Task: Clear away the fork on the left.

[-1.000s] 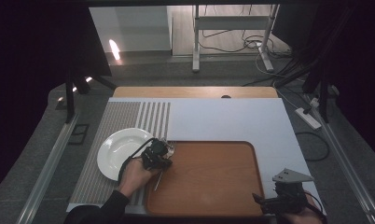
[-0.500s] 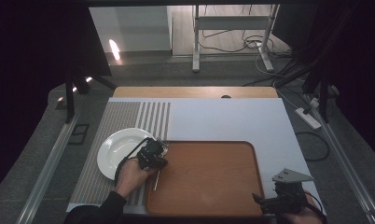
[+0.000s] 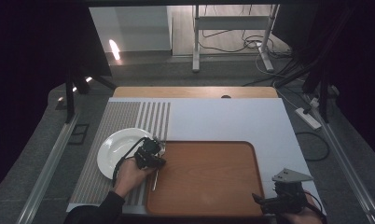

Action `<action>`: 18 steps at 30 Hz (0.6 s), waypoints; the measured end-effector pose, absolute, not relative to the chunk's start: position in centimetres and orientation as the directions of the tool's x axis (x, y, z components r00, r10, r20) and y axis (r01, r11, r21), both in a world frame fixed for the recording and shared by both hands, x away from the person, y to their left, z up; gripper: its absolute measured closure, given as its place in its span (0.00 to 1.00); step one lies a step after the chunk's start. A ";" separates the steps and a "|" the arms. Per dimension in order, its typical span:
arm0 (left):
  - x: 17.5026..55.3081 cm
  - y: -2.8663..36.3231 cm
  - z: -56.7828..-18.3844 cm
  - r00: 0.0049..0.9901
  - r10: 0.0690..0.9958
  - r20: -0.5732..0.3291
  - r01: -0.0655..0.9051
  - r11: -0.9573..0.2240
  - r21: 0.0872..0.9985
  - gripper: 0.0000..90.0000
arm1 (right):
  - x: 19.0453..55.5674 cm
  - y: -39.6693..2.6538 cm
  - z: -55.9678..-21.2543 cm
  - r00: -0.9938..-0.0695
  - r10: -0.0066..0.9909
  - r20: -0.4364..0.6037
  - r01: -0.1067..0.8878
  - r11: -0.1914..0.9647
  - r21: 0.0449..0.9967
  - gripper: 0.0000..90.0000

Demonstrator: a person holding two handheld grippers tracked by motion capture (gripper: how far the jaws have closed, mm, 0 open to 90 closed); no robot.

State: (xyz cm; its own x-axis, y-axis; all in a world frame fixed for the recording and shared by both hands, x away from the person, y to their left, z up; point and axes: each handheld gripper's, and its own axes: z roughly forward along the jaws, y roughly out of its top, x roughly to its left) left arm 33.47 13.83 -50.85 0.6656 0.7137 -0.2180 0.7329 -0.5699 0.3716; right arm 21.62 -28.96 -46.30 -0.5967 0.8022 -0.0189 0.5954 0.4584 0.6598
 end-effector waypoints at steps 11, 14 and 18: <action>33.2 14.1 -49.7 0.690 0.682 -0.242 0.701 -0.546 0.458 0.84 | 21.6 -29.0 -46.3 -0.598 0.801 -0.017 0.595 0.458 0.660 0.00; 33.0 14.2 -49.3 0.695 0.679 -0.237 0.692 -0.541 0.478 0.75 | 21.6 -29.0 -46.3 -0.598 0.801 -0.017 0.595 0.459 0.660 0.00; 32.8 14.7 -49.1 0.701 0.674 -0.233 0.678 -0.530 0.509 0.61 | 21.6 -29.0 -46.3 -0.597 0.802 -0.019 0.595 0.459 0.659 0.00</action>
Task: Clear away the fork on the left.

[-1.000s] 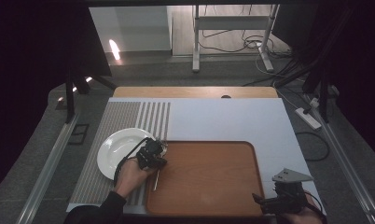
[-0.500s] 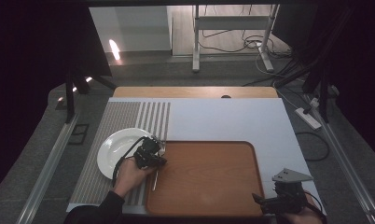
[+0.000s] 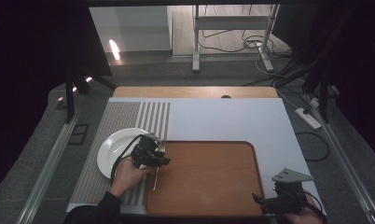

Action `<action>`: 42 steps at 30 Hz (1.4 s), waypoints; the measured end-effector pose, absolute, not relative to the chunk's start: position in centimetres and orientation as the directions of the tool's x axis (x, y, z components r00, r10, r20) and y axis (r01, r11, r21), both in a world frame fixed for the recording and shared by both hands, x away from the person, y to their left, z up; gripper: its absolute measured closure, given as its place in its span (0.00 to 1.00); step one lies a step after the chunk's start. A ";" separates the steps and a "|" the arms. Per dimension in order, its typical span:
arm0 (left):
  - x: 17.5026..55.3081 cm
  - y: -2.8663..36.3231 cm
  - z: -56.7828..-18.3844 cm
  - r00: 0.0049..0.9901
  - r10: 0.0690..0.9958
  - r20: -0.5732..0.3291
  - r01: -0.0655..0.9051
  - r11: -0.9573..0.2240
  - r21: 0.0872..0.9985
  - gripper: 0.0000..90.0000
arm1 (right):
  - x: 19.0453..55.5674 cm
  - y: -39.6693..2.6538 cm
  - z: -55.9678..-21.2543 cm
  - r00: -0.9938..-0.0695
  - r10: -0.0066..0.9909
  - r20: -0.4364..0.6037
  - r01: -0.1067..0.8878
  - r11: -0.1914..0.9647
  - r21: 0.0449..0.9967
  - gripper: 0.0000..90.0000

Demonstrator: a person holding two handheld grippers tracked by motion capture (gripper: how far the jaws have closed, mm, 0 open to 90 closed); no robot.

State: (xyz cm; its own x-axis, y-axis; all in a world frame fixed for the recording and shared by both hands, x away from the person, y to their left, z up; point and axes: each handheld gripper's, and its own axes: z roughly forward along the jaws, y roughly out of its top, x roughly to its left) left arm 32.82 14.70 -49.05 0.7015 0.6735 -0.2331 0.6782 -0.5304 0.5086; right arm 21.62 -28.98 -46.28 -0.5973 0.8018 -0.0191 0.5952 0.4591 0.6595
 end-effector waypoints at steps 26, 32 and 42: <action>30.7 18.0 -48.1 0.714 0.667 -0.213 0.614 -0.449 0.649 0.02 | 21.7 -28.9 -46.3 -0.595 0.803 -0.022 0.599 0.462 0.654 0.00; 30.2 18.6 -48.1 0.716 0.668 -0.201 0.598 -0.438 0.671 0.01 | 21.7 -28.9 -46.3 -0.595 0.804 -0.021 0.600 0.461 0.654 0.00; 28.8 20.3 -48.0 0.689 0.692 -0.215 0.614 -0.400 0.681 0.00 | 21.6 -29.0 -46.3 -0.592 0.806 -0.020 0.599 0.456 0.658 0.00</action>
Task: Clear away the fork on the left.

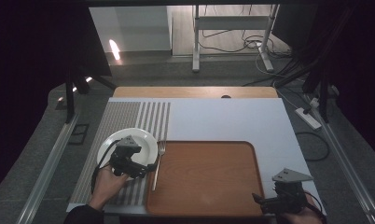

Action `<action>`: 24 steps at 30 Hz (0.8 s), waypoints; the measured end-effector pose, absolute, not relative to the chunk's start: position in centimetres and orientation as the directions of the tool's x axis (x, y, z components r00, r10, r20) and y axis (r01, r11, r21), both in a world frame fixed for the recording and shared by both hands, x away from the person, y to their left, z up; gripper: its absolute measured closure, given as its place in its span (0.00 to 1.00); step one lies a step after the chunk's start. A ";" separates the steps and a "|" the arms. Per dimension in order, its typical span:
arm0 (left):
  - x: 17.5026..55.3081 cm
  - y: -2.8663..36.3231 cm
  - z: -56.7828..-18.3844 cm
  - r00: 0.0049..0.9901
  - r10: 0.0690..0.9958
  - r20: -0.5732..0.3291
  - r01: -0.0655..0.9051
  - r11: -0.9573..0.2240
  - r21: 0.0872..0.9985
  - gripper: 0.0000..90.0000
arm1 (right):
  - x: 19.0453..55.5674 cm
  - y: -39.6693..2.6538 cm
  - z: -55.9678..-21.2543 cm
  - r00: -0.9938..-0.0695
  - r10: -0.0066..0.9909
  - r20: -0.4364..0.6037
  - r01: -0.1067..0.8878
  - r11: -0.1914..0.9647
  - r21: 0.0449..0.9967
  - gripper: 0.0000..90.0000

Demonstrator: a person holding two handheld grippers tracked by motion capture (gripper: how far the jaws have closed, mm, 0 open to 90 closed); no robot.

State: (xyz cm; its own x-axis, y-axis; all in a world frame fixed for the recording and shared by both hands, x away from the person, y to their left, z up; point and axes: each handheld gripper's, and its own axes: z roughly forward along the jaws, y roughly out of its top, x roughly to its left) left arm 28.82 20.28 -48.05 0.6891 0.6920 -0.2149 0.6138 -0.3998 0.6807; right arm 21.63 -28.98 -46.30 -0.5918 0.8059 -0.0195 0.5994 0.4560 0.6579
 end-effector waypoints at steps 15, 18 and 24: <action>26.3 23.1 -48.1 0.647 0.733 -0.209 0.623 -0.350 0.699 0.00 | 21.4 -29.0 -46.2 -0.589 0.808 -0.022 0.594 0.451 0.666 0.00; 25.9 23.6 -48.2 0.636 0.740 -0.219 0.632 -0.336 0.698 0.00 | 21.4 -29.1 -46.2 -0.587 0.809 -0.019 0.595 0.448 0.668 0.00; 24.9 24.7 -48.6 0.612 0.756 -0.232 0.651 -0.315 0.690 0.00 | 21.4 -29.2 -46.2 -0.576 0.817 -0.014 0.598 0.434 0.674 0.00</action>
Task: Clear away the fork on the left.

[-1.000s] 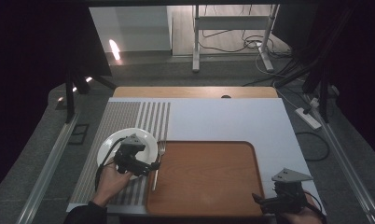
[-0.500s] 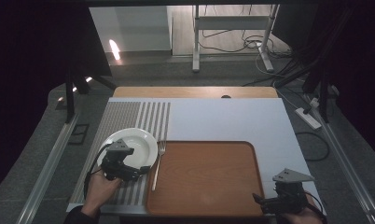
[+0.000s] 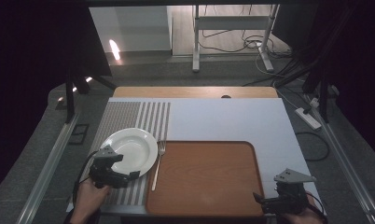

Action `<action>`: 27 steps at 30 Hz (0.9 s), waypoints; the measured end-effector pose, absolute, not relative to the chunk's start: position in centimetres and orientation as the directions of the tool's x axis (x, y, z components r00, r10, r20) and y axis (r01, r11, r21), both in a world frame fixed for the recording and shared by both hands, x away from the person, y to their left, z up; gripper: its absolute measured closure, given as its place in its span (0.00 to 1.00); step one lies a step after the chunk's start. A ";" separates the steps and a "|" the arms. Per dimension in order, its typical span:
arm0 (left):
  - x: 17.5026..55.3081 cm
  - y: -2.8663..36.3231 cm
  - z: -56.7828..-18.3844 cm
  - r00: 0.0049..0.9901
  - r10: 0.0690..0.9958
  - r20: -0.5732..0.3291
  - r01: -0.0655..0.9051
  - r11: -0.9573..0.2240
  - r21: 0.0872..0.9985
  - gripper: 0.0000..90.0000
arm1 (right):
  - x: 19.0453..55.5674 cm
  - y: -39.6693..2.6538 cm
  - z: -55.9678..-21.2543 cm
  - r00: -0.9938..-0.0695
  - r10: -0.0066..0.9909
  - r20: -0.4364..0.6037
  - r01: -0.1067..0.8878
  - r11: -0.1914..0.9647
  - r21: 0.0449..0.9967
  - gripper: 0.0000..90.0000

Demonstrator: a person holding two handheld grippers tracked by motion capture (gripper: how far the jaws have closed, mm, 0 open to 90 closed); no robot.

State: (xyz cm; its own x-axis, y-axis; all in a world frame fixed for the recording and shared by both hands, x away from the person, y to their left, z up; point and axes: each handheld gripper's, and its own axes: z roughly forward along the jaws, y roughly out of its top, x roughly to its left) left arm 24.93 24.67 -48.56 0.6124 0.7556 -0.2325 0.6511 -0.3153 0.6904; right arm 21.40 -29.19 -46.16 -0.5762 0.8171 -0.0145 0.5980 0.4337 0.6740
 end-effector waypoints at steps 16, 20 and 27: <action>22.3 27.3 -48.9 0.562 0.788 -0.251 0.675 -0.261 0.690 0.00 | 21.4 -29.2 -46.1 -0.564 0.826 -0.018 0.603 0.427 0.674 0.00; 21.8 27.7 -48.8 0.550 0.800 -0.239 0.677 -0.259 0.689 0.00 | 21.4 -29.2 -46.1 -0.563 0.826 -0.019 0.603 0.427 0.674 0.00; 21.3 28.1 -48.7 0.534 0.818 -0.213 0.685 -0.270 0.677 0.00 | 21.4 -29.2 -46.1 -0.565 0.825 -0.023 0.601 0.430 0.673 0.00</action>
State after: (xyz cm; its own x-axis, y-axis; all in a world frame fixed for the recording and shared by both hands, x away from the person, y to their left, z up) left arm 21.34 28.07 -48.74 0.5335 0.8185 -0.2133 0.6847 -0.2699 0.6771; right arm 21.39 -29.21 -46.14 -0.5650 0.8248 -0.0226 0.6013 0.4303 0.6732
